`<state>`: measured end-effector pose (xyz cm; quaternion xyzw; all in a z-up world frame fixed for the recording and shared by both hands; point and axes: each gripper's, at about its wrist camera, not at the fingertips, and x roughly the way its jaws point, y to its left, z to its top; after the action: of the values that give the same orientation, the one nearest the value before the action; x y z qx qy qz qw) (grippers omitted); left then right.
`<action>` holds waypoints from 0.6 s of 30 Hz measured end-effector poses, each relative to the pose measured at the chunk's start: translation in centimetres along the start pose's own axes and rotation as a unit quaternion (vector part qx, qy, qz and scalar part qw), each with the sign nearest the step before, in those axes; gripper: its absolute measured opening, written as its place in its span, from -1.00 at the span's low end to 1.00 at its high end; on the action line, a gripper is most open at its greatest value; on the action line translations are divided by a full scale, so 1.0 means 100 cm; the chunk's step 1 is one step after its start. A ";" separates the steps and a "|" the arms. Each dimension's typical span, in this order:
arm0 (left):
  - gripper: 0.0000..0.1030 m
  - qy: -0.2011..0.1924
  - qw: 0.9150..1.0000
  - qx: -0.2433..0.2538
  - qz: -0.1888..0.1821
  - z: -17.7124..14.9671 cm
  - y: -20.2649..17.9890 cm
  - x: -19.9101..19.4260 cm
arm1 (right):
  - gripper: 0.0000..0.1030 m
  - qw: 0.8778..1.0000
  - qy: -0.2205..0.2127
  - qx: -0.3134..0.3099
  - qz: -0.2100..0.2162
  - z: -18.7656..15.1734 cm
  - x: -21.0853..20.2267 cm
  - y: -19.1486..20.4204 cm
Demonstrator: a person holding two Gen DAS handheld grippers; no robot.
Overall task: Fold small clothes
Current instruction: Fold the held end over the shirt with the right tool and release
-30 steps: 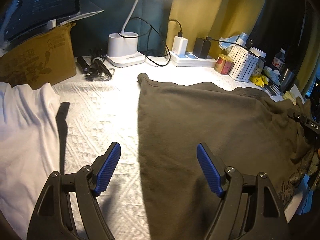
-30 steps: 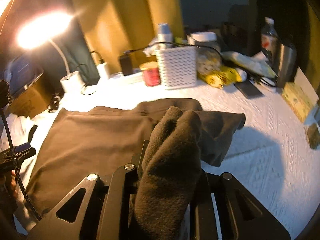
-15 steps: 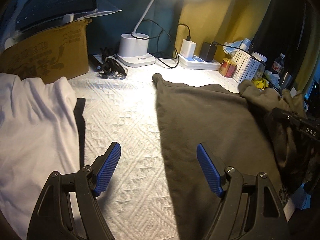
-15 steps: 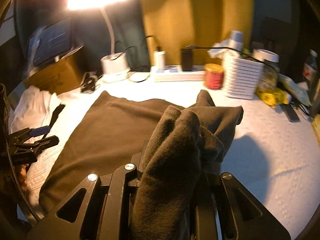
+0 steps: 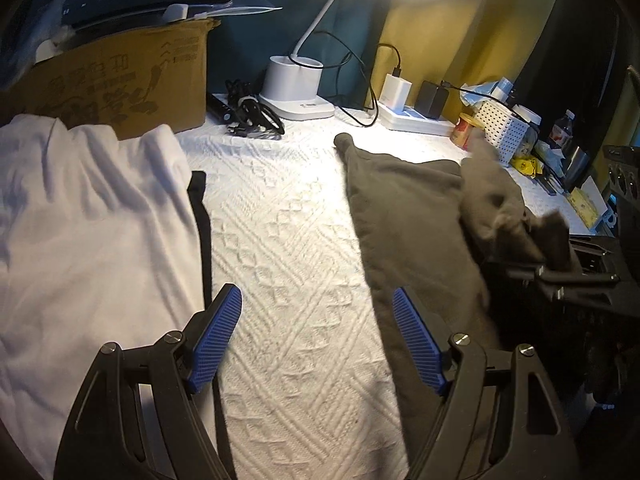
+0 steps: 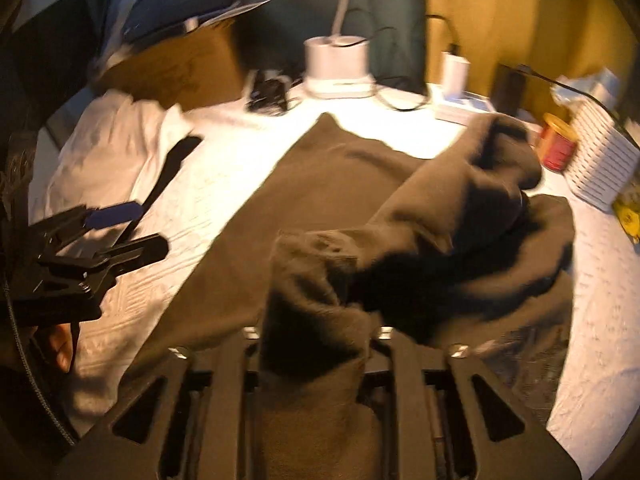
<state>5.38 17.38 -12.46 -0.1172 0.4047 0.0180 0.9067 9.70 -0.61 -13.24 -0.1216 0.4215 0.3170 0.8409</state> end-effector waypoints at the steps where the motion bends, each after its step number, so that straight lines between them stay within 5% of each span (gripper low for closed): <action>1: 0.51 0.000 1.000 -0.002 0.000 -0.002 0.001 -0.001 | -0.05 1.000 0.004 -0.004 0.012 0.000 0.000 0.005; 9: 0.51 -0.005 1.000 0.004 0.003 -0.007 -0.005 -0.011 | 0.11 0.997 -0.039 -0.031 0.064 -0.009 -0.040 0.031; 18: 0.51 -0.012 0.999 0.031 -0.017 -0.012 -0.047 -0.025 | 0.12 0.996 -0.087 0.020 0.028 -0.041 -0.091 -0.011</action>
<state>3.45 12.74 -10.49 -0.0955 0.3919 -0.0090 0.9150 3.76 -7.34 -8.70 -0.0645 0.3563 0.3412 0.8675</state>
